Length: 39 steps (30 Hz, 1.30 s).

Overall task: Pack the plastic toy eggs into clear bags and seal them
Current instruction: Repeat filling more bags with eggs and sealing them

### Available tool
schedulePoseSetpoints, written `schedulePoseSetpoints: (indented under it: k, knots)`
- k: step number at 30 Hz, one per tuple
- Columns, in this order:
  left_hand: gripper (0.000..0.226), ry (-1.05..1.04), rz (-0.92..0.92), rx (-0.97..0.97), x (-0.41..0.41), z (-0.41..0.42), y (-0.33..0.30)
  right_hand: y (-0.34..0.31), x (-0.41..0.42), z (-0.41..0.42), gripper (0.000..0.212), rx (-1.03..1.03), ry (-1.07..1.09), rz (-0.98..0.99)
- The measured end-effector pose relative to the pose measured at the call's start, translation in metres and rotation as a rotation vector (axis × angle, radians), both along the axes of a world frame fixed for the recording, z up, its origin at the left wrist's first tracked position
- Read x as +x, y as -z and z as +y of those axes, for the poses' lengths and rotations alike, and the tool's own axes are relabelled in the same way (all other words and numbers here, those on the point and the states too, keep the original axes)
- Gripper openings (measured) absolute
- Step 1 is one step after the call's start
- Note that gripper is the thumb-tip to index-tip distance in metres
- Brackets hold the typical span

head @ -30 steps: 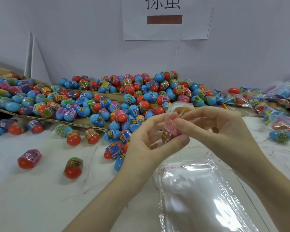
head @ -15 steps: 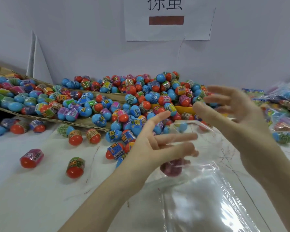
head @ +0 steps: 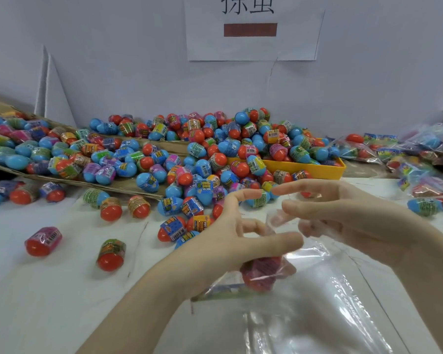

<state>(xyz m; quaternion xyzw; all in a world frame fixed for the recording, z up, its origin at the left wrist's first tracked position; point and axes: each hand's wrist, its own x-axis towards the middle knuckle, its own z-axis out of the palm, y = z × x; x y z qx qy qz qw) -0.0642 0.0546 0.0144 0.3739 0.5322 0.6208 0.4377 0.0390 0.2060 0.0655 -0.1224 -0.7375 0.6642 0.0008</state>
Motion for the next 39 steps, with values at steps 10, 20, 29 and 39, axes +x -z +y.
schedulePoseSetpoints:
  k: [10, 20, 29, 39]
  knots:
    - [0.046, 0.08, 0.08, -0.15, -0.003, -0.002, -0.003, 0.01, -0.007, 0.009, 0.052, -0.198, 0.11, 0.016]
    - [0.015, 0.211, 0.153, -0.217, -0.005, -0.008, -0.008, 0.009, -0.005, 0.007, 0.029, -0.196, -0.067, -0.078]
    - [0.04, 0.125, 0.147, -0.237, -0.01, -0.007, -0.006, 0.016, -0.011, 0.013, 0.05, -0.184, 0.091, 0.021]
    - [0.037, 0.112, -0.02, -0.175, -0.012, -0.004, 0.0, 0.022, -0.017, 0.014, 0.047, 0.084, 0.392, 0.332]
